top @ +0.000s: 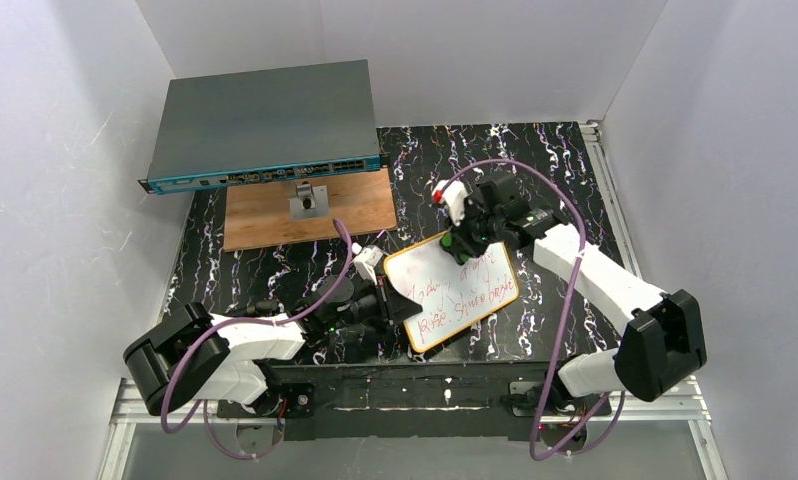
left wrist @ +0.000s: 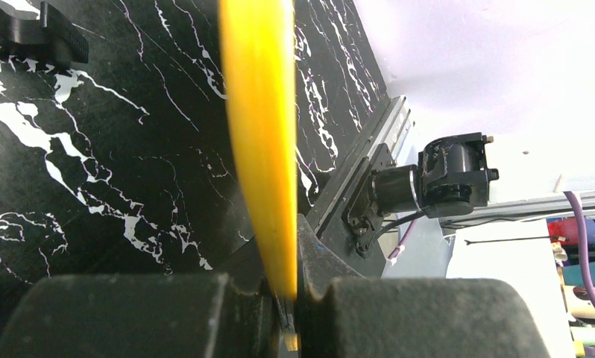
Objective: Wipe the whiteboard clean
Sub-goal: Erase the whiteboard at the center of the board.
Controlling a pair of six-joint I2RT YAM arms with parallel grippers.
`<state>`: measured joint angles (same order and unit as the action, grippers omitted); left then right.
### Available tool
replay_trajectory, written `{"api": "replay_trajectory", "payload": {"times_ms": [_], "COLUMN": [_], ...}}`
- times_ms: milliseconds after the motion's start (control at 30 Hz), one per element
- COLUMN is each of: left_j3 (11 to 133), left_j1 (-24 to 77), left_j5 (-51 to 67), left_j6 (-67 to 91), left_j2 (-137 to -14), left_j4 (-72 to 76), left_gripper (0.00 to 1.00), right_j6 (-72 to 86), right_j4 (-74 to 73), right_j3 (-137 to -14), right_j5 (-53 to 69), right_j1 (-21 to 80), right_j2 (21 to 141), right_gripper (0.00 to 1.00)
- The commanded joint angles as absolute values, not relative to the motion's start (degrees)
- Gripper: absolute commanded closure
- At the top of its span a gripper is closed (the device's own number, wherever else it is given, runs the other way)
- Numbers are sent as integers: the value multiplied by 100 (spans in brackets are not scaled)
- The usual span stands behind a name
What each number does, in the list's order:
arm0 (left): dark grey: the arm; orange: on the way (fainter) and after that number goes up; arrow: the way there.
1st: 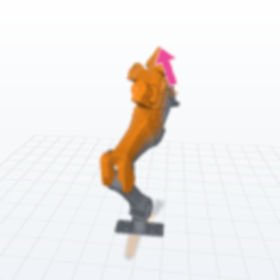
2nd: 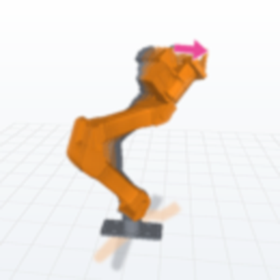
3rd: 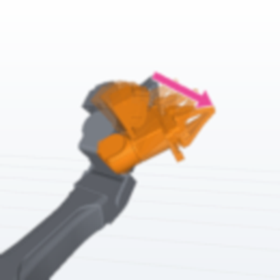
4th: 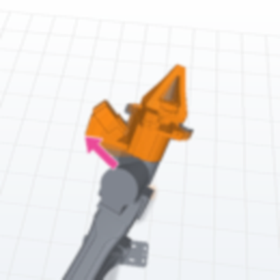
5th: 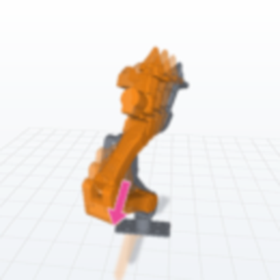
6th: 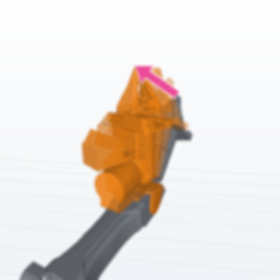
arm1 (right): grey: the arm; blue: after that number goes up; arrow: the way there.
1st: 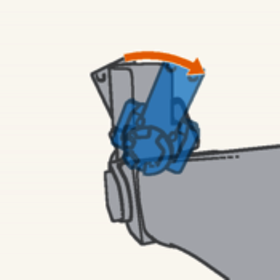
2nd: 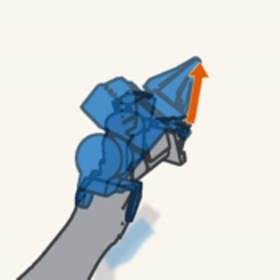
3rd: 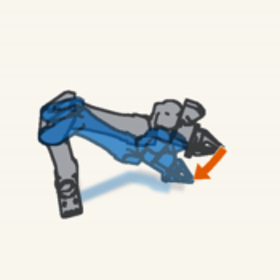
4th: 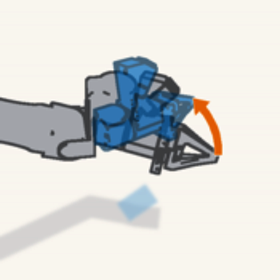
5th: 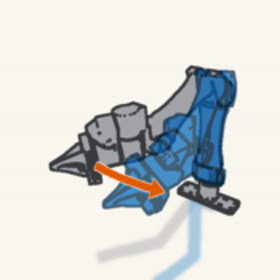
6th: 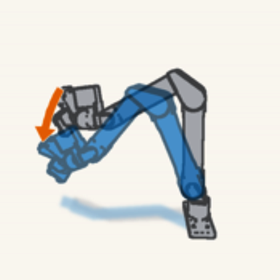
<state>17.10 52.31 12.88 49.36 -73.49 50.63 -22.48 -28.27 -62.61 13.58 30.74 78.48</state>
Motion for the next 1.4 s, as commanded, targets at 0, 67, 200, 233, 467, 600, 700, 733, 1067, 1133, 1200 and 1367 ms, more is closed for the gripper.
{"api": "replay_trajectory", "payload": {"times_ms": [0,67,200,233,467,600,700,733,1067,1133,1200,1367], "left_j3": [1747,1749,1741,1734,1653,1698,1734,1734,1746,1751,1744,1713], "left_j1": [5317,5313,5296,5286,5241,5234,5236,5231,5221,5222,5221,5221], "left_j5": [1671,1670,1687,1687,1674,1745,1775,1775,1722,1739,1747,1747], "left_j6": [4620,4615,4625,4623,4597,4625,4651,4656,4666,4689,4695,4686], "left_j2": [-6947,-6955,-6950,-6938,-6761,-6855,-6908,-6904,-6913,-6967,-6980,-6987], "left_j4": [5916,5928,5957,5943,5865,5943,5978,5976,5963,6016,6035,6045], "left_gripper": [100,100,100,100,100,100,100,100,100,100,100,100], "right_j6": [-2640,-2815,-2670,-2564,-1848,-1888,-1920,-1990,-2853,-2781,-2569,-1714], "right_j4": [-2921,-3059,-2781,-2619,-1939,-1819,-2149,-2289,-3115,-3046,-2743,-2209], "right_j3": [-5964,-5829,-5642,-5605,-5662,-5765,-6155,-6278,-6137,-6103,-6041,-6322], "right_j5": [2567,2861,2301,1896,522,274,703,911,2316,2256,1635,441], "right_j1": [3899,4077,4069,4016,2836,2786,2848,2954,4612,4650,4604,3770], "right_j2": [7640,7548,7536,7547,7526,7594,7824,7925,7778,7802,7851,8002], "right_gripper": [99,99,99,99,99,99,99,99,99,99,99,99]}}
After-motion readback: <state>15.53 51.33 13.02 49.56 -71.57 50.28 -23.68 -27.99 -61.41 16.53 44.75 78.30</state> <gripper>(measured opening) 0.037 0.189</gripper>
